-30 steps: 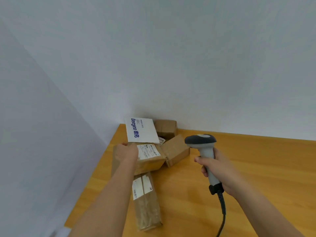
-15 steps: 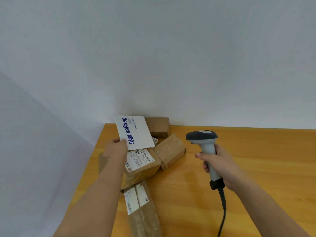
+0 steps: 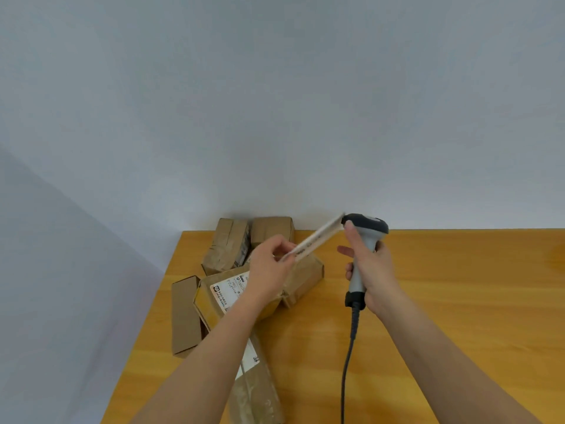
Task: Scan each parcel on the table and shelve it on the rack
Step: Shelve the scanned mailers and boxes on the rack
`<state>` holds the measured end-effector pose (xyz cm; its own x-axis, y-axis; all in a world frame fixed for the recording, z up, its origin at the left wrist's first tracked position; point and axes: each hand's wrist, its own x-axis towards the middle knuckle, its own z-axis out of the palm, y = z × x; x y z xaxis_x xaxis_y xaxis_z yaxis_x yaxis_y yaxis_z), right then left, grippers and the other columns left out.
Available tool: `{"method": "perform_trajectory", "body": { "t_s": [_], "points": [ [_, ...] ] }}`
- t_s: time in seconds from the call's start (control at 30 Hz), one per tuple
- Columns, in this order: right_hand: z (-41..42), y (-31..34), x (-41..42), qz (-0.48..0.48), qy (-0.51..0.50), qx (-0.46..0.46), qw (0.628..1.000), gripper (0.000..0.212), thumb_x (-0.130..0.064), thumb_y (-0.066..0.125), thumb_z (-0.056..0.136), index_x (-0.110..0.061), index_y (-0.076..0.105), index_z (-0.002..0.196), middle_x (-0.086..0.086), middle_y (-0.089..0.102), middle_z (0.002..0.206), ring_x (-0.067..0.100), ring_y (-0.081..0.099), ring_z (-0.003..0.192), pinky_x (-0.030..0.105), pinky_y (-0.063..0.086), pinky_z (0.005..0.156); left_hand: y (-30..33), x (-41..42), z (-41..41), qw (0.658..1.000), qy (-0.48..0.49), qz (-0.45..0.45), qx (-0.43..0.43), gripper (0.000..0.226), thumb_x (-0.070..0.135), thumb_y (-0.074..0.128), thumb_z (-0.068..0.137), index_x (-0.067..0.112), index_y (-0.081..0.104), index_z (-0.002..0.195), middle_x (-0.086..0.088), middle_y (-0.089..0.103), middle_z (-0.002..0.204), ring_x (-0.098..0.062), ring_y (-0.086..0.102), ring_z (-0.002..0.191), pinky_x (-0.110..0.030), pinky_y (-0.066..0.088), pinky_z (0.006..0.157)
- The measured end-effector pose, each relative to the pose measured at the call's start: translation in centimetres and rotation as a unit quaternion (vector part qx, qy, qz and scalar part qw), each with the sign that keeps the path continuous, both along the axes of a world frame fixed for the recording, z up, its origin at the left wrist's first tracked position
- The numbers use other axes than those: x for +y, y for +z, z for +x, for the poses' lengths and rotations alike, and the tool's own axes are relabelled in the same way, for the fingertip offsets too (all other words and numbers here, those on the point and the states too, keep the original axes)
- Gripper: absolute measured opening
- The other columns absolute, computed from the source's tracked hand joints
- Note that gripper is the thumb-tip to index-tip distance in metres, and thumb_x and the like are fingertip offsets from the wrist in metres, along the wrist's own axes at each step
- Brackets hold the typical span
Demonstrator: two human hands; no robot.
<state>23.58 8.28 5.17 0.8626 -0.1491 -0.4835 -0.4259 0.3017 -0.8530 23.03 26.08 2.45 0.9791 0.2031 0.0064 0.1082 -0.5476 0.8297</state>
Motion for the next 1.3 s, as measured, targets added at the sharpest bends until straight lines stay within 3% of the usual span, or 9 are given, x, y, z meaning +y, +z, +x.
{"method": "perform_trajectory", "body": {
  "t_s": [0.4,0.6,0.7,0.8,0.87,0.97,1.03,1.17,1.3],
  "points": [
    [-0.1,-1.9,-4.6,0.021,-0.116,0.040,0.992,0.044,-0.009,0.075,0.085,-0.002,0.050,0.121,0.010,0.061,0.087,0.016,0.047,0.054,0.030,0.045,0.052,-0.4,-3.0,-1.4,0.942,-0.202,0.194,-0.186,0.003,0.017,0.068,0.082,0.014,0.068,0.081,0.002,0.061,0.110,-0.011,0.051,0.107,-0.032,0.049,0.093],
    [-0.4,-1.5,-7.2,0.030,-0.072,-0.006,0.997,0.038,-0.007,0.078,0.083,-0.011,0.053,0.111,0.008,0.063,0.093,0.015,0.048,0.054,0.028,0.046,0.051,0.9,-4.5,-0.1,0.993,-0.012,-0.102,0.051,0.060,0.010,0.051,0.071,0.029,0.044,0.127,0.000,0.041,0.134,-0.021,0.043,0.126,-0.045,0.049,0.100],
    [-0.7,-0.9,-8.4,0.028,-0.017,-0.033,0.999,0.040,-0.006,0.078,0.082,-0.011,0.054,0.112,0.009,0.066,0.093,0.014,0.047,0.049,0.026,0.046,0.048,1.8,-4.6,0.4,0.907,0.062,-0.397,0.131,0.051,0.006,0.040,0.081,0.015,0.042,0.131,-0.016,0.061,0.126,-0.034,0.060,0.115,-0.049,0.055,0.086],
    [-1.0,-0.1,-9.4,0.001,0.078,-0.037,0.996,0.038,-0.005,0.079,0.080,-0.013,0.056,0.109,0.008,0.067,0.086,0.012,0.048,0.048,0.025,0.046,0.047,3.2,-4.3,0.6,0.840,0.074,-0.498,0.202,0.026,0.019,0.048,0.096,0.006,0.055,0.116,-0.017,0.071,0.106,-0.034,0.068,0.096,-0.045,0.055,0.078],
    [-1.1,0.3,-10.1,-0.024,0.133,-0.037,0.990,0.040,-0.004,0.080,0.079,-0.012,0.056,0.110,0.008,0.066,0.085,0.011,0.051,0.050,0.024,0.047,0.047,3.3,-4.2,0.8,0.861,0.114,-0.447,0.212,0.045,0.025,0.066,0.092,0.009,0.050,0.130,-0.019,0.065,0.121,-0.034,0.067,0.101,-0.045,0.058,0.075],
    [-1.3,0.9,-10.9,-0.059,0.203,-0.034,0.977,0.044,-0.003,0.081,0.077,-0.015,0.056,0.111,0.008,0.067,0.089,0.013,0.055,0.058,0.025,0.048,0.050,3.8,-3.4,1.1,0.970,0.146,-0.113,0.160,0.095,0.038,0.082,0.077,0.023,0.025,0.152,-0.009,0.047,0.144,-0.028,0.053,0.124,-0.047,0.050,0.098],
    [-1.4,1.2,-11.1,-0.082,0.252,-0.041,0.964,0.047,-0.004,0.082,0.076,-0.018,0.056,0.112,0.008,0.069,0.090,0.014,0.060,0.063,0.026,0.048,0.051,4.4,-2.7,1.2,0.989,0.046,0.021,0.141,0.100,0.043,0.083,0.073,0.026,0.025,0.153,-0.001,0.043,0.149,-0.023,0.046,0.133,-0.047,0.042,0.107],
    [-1.9,1.6,-10.4,-0.082,0.275,-0.059,0.956,0.048,-0.005,0.082,0.075,-0.018,0.056,0.113,0.009,0.071,0.091,0.016,0.065,0.070,0.027,0.049,0.053,5.3,-2.4,0.9,0.939,-0.114,-0.015,0.325,0.075,0.034,0.081,0.077,0.019,0.047,0.141,-0.003,0.068,0.122,-0.024,0.070,0.104,-0.051,0.055,0.092],
    [-2.1,1.9,-9.9,-0.086,0.229,-0.077,0.967,0.032,-0.021,0.075,0.086,-0.016,0.055,0.111,0.008,0.065,0.079,0.014,0.056,0.060,0.025,0.047,0.053,5.1,-2.0,0.0,0.944,-0.112,-0.041,0.309,0.029,0.021,0.072,0.087,0.016,0.064,0.115,-0.001,0.074,0.108,-0.019,0.072,0.093,-0.040,0.060,0.078]
  ]
}}
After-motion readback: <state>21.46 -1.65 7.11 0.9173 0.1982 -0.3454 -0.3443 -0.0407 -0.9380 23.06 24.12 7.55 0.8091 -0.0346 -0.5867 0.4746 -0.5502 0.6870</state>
